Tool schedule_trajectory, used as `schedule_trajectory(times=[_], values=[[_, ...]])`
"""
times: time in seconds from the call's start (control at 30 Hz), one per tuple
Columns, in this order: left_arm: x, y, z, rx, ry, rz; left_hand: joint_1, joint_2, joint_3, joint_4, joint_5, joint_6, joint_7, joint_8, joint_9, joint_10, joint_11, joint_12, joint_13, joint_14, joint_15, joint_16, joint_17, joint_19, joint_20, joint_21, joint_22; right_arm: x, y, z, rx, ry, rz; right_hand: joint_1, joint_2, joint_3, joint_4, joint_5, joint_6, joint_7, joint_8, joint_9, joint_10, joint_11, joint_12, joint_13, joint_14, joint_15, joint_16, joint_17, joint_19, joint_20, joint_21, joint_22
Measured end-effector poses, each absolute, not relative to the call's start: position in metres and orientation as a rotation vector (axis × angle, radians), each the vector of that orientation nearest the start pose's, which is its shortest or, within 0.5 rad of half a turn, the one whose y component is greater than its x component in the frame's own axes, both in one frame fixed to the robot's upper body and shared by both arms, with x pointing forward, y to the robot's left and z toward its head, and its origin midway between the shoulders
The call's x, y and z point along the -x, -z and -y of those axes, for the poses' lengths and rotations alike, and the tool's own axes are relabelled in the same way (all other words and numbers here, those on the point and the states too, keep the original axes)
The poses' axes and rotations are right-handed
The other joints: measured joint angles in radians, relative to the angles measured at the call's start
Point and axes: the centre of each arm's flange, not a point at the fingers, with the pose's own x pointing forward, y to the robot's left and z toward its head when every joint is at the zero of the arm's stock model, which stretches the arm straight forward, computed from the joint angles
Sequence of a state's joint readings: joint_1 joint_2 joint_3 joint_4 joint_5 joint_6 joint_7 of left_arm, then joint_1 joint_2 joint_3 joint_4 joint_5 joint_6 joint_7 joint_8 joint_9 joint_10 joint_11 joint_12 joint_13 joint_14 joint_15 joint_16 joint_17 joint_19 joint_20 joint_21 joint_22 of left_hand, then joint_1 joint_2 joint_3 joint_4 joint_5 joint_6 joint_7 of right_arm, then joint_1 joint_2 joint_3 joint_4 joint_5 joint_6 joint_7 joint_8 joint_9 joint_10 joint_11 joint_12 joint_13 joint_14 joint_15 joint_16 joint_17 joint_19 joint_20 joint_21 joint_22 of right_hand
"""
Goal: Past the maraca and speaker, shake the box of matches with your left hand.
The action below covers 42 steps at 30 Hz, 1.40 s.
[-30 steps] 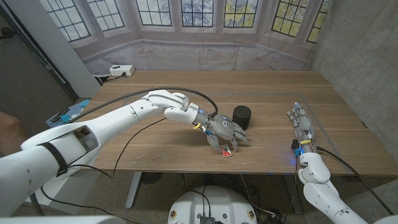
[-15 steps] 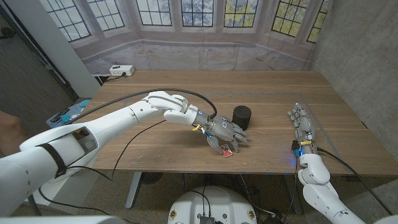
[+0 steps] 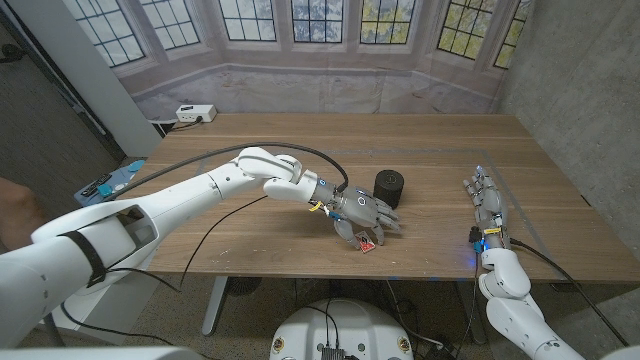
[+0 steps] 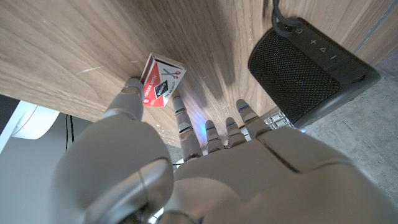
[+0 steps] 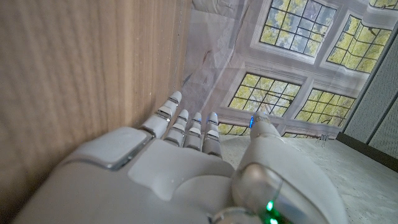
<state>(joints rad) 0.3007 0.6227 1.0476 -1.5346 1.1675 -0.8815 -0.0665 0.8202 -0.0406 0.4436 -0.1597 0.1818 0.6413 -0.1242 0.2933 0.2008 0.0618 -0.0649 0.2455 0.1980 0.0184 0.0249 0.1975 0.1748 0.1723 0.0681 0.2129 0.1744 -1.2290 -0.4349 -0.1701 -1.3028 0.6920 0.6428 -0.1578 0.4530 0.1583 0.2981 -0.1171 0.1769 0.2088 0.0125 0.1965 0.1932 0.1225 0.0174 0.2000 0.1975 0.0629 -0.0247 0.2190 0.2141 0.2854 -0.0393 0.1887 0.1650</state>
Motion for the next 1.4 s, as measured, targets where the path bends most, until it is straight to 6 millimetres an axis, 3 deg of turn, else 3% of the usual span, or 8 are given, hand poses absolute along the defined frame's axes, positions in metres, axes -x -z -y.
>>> schedule_trajectory(times=[0.4, 0.93, 1.4], values=[[-0.5469, 0.0509, -0.0294, 2.691, -1.201, -1.736, 0.011, 0.002, -0.008, 0.000, 0.000, 0.089, -0.001, 0.035, 0.000, 0.037, 0.007, 0.006, 0.000, 0.018, -0.004, 0.000, 0.000, 0.017, -0.004, 0.000, 0.005, -0.5719, 0.1853, 0.3820, -0.294, 0.191, 0.637, 0.004, 0.004, 0.000, 0.000, 0.000, 0.000, 0.000, 0.000, 0.000, 0.000, 0.000, 0.000, 0.000, 0.000, 0.000, 0.000, 0.000, 0.000, 0.000, 0.000, 0.000], [-0.5484, 0.0463, -0.0310, 2.686, -1.127, -1.797, 0.034, 0.001, -0.016, 0.000, -0.001, 0.247, 0.051, 0.090, 0.019, 0.114, 0.007, 0.014, 0.000, 0.077, -0.013, 0.000, -0.003, 0.055, -0.009, 0.000, 0.005, -0.5733, 0.1890, 0.3824, -0.314, 0.194, 0.635, 0.004, 0.004, 0.000, 0.000, 0.000, 0.000, 0.000, 0.000, 0.000, 0.000, 0.000, 0.000, 0.000, 0.000, 0.000, 0.000, 0.000, 0.000, 0.000, 0.000, 0.000], [-0.5428, 0.0481, -0.0338, 2.650, -1.066, -1.861, 0.045, -0.005, -0.024, -0.001, -0.001, 0.307, 0.058, 0.111, 0.016, 0.155, -0.001, 0.017, -0.003, 0.122, -0.029, 0.000, -0.003, 0.077, -0.013, 0.000, 0.005, -0.5706, 0.1909, 0.3838, -0.325, 0.196, 0.648, 0.004, 0.004, 0.000, 0.000, 0.000, 0.006, 0.006, 0.000, 0.000, 0.000, 0.000, 0.000, 0.000, 0.002, 0.002, 0.000, 0.000, 0.005, -0.005, 0.000, 0.000]])
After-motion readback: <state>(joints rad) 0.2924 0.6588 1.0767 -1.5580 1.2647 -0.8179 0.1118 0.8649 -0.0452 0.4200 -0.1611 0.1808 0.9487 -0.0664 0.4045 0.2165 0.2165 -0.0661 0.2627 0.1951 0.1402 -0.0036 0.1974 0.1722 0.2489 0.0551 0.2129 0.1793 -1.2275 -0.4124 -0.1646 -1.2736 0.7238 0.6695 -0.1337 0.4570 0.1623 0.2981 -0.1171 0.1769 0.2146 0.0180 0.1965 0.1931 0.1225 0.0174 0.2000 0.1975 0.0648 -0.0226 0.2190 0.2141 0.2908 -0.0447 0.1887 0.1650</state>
